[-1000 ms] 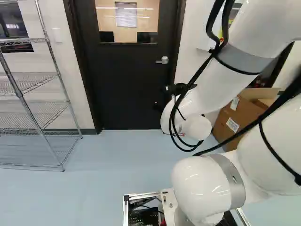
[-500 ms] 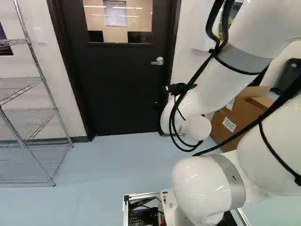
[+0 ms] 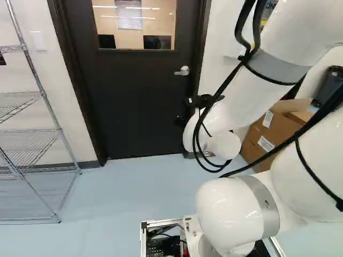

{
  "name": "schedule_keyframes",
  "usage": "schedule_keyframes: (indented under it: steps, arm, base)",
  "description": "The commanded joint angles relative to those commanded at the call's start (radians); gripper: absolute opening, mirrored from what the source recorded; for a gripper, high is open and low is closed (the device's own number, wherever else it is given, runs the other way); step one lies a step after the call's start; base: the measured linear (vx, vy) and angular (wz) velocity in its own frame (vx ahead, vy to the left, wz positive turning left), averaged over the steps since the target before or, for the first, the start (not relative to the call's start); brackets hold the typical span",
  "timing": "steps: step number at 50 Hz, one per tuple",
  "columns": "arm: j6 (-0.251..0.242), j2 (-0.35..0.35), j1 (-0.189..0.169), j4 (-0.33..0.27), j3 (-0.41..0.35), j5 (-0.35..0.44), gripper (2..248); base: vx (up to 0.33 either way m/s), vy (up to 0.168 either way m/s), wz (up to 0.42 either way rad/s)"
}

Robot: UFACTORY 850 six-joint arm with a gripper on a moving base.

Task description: Open the door and move inside

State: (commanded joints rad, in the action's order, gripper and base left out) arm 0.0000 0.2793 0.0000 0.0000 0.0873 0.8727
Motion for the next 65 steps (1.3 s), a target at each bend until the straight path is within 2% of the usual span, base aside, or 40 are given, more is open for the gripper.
schedule_keyframes:
  steps: [65]
  arm:
    - [0.0, 0.0, 0.0, 0.0, 0.0, 0.0, 247]
  base:
    - [0.112, 0.042, -0.012]
